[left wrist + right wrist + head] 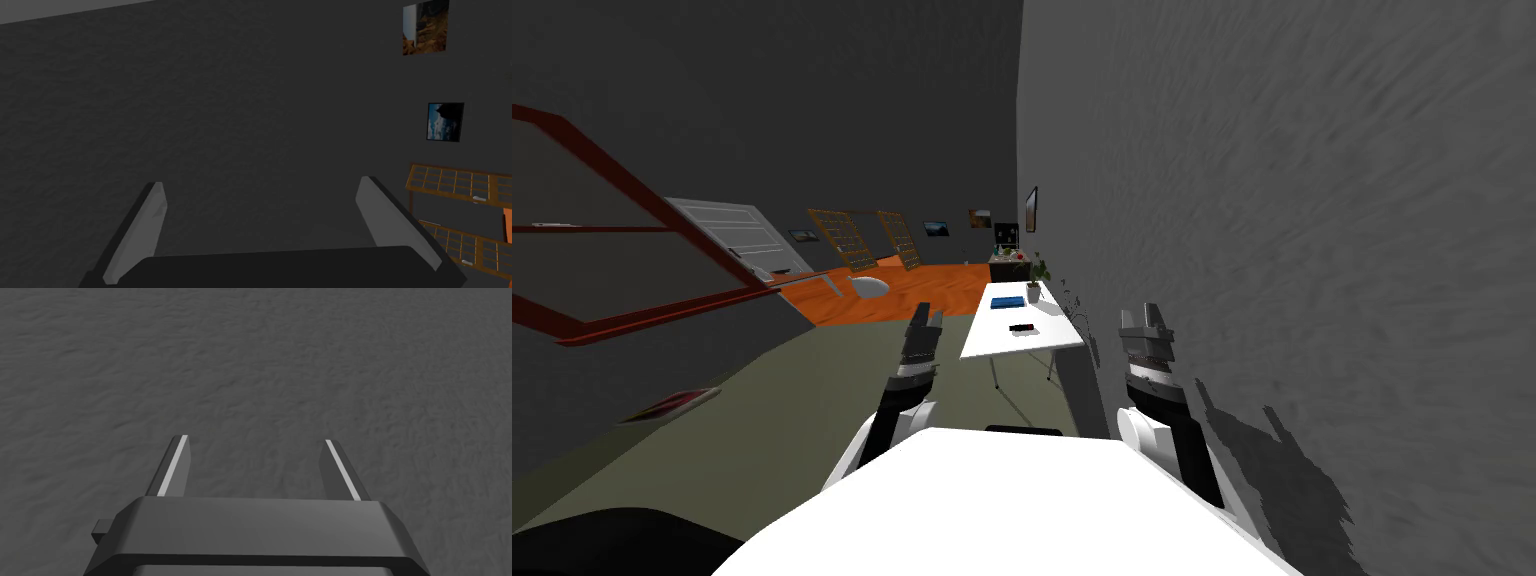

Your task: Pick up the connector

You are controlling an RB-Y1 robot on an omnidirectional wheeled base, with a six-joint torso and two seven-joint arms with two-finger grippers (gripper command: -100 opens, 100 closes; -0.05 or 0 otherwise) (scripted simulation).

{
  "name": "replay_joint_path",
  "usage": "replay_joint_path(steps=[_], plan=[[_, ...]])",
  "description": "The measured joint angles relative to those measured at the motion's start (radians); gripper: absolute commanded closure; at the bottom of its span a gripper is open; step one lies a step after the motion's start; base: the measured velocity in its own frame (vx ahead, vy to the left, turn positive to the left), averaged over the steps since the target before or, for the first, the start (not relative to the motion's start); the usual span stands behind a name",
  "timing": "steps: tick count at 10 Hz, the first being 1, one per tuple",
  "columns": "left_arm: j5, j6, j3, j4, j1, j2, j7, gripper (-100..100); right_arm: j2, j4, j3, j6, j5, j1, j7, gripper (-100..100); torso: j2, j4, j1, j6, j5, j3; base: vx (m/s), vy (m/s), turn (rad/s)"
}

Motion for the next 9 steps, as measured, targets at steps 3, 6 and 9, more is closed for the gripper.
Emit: replay_joint_path(steps=[3,6,9], plan=[[0.026,0.052,-0.032,0.052,-0.062,0.053,0.027,-100,0.0,0.0,0.0,0.0,0.0,0.0,0.0,0,-0.001,0.0,-0.001,0.0,0.0,0.0,-0.001,-0.023,0.037],[0.054,0.123,-0.066,0.118,-0.14,0.081,0.062,-100,0.0,0.0,0.0,0.0,0.0,0.0,0.0,0,0.0,0.0,-0.002,0.0,0.0,0.0,-0.006,-0.023,0.03],[0.074,0.185,-0.093,0.196,-0.222,0.092,0.085,-100,0.0,0.0,0.0,0.0,0.0,0.0,0.0,0,0.0,0.0,-0.002,0.0,0.0,0.0,-0.005,-0.023,0.033]])
